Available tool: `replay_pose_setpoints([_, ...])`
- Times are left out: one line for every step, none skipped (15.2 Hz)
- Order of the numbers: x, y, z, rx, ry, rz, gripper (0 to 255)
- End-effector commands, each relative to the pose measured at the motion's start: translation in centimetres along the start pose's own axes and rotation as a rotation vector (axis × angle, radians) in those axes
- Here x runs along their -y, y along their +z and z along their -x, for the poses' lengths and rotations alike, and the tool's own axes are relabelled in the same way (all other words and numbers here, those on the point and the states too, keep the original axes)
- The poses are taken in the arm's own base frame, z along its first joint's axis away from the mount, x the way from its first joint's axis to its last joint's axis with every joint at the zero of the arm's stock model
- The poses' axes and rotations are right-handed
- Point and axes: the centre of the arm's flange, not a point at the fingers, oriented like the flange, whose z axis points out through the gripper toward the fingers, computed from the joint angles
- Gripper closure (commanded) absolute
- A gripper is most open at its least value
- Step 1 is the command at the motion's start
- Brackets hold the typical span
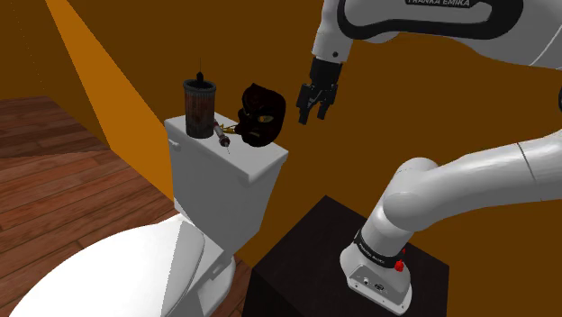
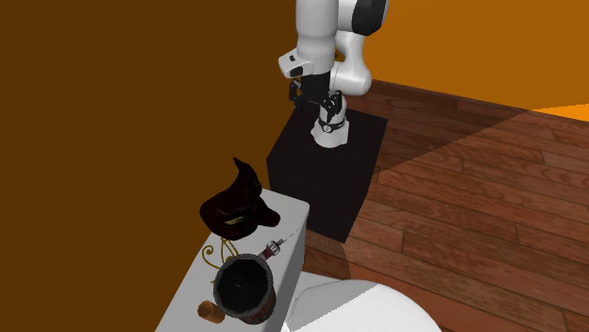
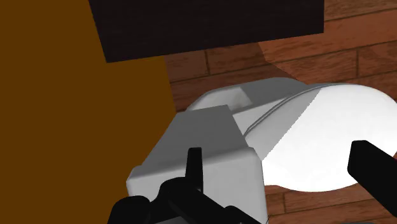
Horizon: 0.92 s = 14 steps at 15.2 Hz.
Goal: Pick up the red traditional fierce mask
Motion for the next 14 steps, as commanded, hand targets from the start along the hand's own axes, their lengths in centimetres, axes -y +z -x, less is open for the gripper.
replay_pose_setpoints([0.0,0.0,0.0,0.000,0.000,0.000,0])
replay_pose_setpoints([-0.7,-0.1,-1.1,-0.005,-0.014,-0.010,0])
replay_pose_setpoints([-1.3,-0.2,-2.3,-0.010,-0.028,-0.020,0])
replay_pose_setpoints([-1.9,-0.2,-3.4,-0.015,-0.043,-0.029,0])
replay_pose_setpoints([-2.5,-0.3,-4.6,-0.021,-0.057,-0.039,0])
replay_pose_setpoints([-3.1,-0.4,-5.8,-0.026,-0.071,-0.049,0])
replay_pose_setpoints([-3.7,-0.5,-7.0,-0.031,-0.085,-0.059,0])
replay_pose_setpoints([-4.3,-0.6,-8.1,-0.036,-0.100,-0.069,0])
replay_pose_setpoints([-4.8,-0.7,-9.3,-0.041,-0.114,-0.079,0])
replay_pose_setpoints([-5.3,-0.7,-10.5,-0.046,-0.128,-0.088,0])
replay_pose_setpoints([-5.8,-0.8,-11.8,-0.051,-0.142,-0.098,0])
replay_pose_setpoints([-6.3,-0.9,-13.0,-0.057,-0.157,-0.108,0])
replay_pose_setpoints([-6.8,-1.0,-14.2,-0.062,-0.171,-0.118,0])
replay_pose_setpoints([-7.3,-1.1,-15.4,-0.067,-0.185,-0.128,0])
